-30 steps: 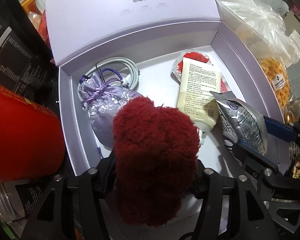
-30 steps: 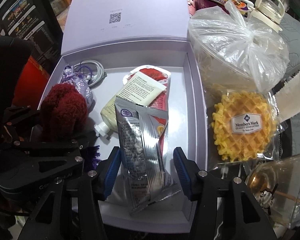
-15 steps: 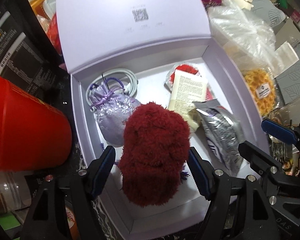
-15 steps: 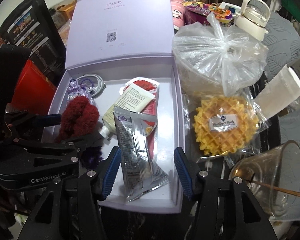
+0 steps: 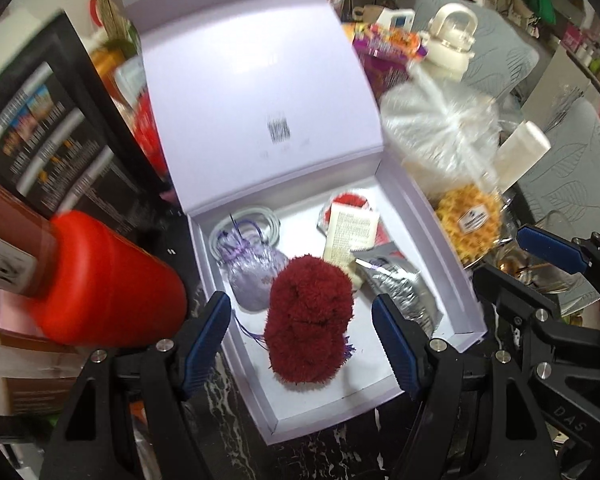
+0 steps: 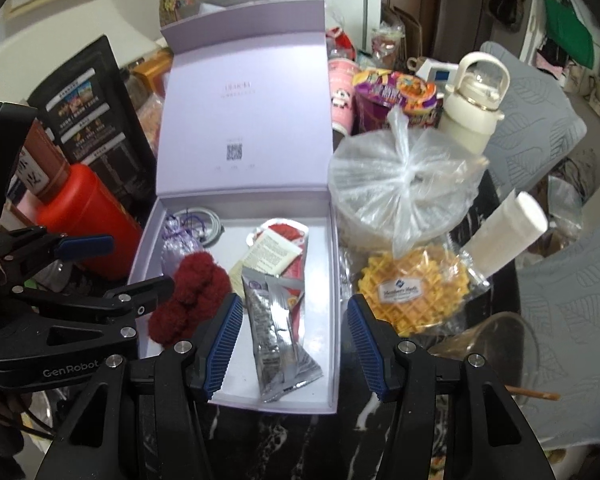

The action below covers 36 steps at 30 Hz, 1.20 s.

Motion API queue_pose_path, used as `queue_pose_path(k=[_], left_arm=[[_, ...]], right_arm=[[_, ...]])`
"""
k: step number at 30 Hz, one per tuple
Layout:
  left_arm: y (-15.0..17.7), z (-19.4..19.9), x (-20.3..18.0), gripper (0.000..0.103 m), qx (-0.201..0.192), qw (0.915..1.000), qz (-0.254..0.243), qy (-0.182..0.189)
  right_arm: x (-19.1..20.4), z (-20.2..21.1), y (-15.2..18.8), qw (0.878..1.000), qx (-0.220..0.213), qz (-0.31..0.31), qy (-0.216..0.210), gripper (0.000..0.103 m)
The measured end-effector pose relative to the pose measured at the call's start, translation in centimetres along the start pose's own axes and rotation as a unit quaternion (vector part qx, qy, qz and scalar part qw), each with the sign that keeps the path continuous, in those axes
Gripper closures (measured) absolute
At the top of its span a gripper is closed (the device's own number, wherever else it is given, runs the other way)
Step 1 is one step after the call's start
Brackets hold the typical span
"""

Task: Organize soft objects
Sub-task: 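Withdraw both tools from the gift box toward the snack packets on the table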

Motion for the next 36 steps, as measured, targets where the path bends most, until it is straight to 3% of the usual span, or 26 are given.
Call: queue_pose_path(k=[17, 36], left_arm=[[0.5, 11.1, -0.4, 0.03, -0.115, 0.9931, -0.012, -0.019], [6.4, 19.7, -2.8, 0.03, -0.188, 0.9816, -0.021, -0.024]], right_arm=[[1.0, 11.2, -0.2, 0.994, -0.1, 0.019, 0.026, 0.044], [1.4, 19.4, 6.4, 0.987, -0.154, 0.019, 0.028, 0.04]])
Point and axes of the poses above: each gripper's, at about its wrist camera, not at the fingertips, and z roughly against the way its jaws point, x to its left, y to its underside, the point moved 8 cm from there along -z, roughly the way its jaws point, and after that the axes turned 12 degrees about x, right-handed, at the moved point
